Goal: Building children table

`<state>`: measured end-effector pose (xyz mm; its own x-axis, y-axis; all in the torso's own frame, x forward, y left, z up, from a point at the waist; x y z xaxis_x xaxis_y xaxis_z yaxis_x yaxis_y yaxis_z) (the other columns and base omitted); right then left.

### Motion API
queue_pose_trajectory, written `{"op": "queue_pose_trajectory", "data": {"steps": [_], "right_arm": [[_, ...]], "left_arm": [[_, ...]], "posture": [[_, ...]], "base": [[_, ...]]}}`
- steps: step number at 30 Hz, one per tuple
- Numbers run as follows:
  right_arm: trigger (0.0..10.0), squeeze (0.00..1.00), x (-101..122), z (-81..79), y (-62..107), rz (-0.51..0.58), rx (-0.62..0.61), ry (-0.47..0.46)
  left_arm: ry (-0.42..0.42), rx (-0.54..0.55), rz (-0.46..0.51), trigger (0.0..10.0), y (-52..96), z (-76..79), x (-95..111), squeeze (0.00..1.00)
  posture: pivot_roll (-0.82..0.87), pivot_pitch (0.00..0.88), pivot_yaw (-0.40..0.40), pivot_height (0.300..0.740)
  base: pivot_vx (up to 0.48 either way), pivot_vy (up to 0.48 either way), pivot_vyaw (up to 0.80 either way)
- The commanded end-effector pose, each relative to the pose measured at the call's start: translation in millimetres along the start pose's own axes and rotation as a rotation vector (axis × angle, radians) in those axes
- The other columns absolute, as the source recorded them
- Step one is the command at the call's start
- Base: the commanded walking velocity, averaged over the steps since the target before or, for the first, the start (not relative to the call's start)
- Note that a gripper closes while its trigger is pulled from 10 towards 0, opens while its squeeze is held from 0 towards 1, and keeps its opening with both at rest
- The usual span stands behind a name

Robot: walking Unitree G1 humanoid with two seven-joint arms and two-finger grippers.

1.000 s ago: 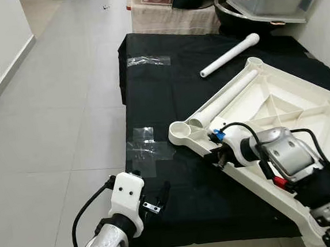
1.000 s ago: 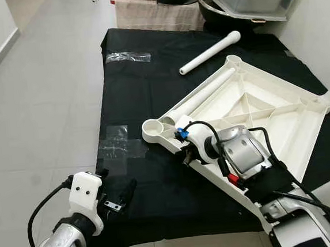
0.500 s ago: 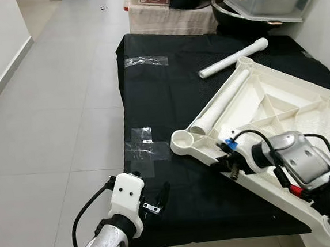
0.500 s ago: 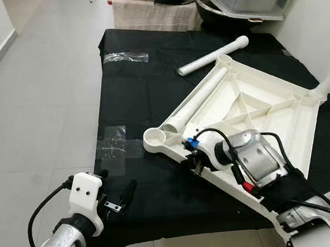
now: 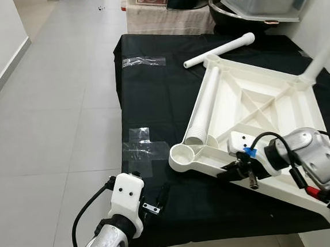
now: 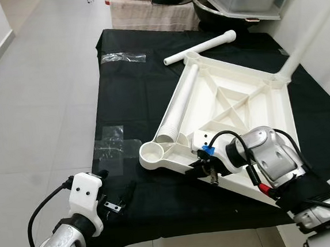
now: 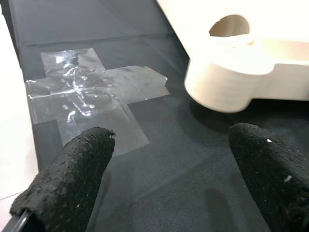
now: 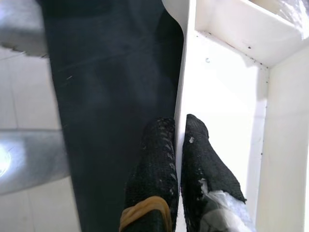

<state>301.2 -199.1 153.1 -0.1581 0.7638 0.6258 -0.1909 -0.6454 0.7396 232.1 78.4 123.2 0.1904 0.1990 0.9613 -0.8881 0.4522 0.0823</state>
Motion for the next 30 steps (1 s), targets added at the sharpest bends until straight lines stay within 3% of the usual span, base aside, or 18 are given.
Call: {"op": "queue_pose_trajectory", "data": {"steps": [1, 9, 13, 20, 27, 30], "right_arm": [[0.0, 0.0, 15, -6.0, -0.8, 0.067, 0.082, 0.099], [0.0, 0.0, 4, -16.7, 2.7, 0.027, 0.17, 0.162], [0.0, 0.0, -9, -29.4, 4.7, -0.017, 0.261, 0.24], [0.0, 0.0, -14, -28.2, 7.0, -0.026, 0.282, 0.343], [0.0, 0.0, -15, -25.9, 7.3, -0.012, 0.271, 0.358], [0.0, 0.0, -27, -27.1, 8.8, -0.068, 0.296, 0.405]], "left_arm": [[-0.004, 0.0, -0.025, 10.0, 0.0, -0.5, -6, 0.0], [-0.005, 0.0, -0.024, 10.0, 0.1, -0.9, -5, 0.0], [-0.002, 0.0, -0.026, 10.0, 0.3, -1.3, -6, 0.0], [-0.004, 0.004, -0.028, 10.0, -0.3, -2.9, -6, 0.0], [-0.004, 0.005, -0.027, 10.0, -0.6, -3.4, -5, 0.0], [-0.003, 0.004, -0.029, 10.0, -0.8, -3.9, -5, 0.0]], "posture": [[0.05, 0.097, -0.15, 0.74], [0.05, 0.1, -0.147, 0.74], [0.05, 0.1, -0.146, 0.74], [0.05, 0.109, -0.145, 0.74], [0.04, 0.112, -0.141, 0.74], [0.04, 0.114, -0.14, 0.74]], "base": [[0.0, 0.0, 0.0], [0.0, 0.0, 0.0], [0.0, 0.0, 0.0], [0.0, 0.0, 0.0], [0.0, 0.0, 0.0], [0.0, 0.0, 0.0]]}}
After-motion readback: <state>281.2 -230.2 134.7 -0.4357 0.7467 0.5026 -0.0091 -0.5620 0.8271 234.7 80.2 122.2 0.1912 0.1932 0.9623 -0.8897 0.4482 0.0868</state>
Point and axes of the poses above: a point about 5 cm out from each wrist's last joint towards the gripper, its own y axis pointing back from the gripper into the wrist, its own x axis along the axis of the wrist's last joint, z = x × y, the point moved 3 cm from there along -y, pointing out of the wrist towards the gripper, and after that the axes turned 14 degrees about y, right-handed, at the moved point
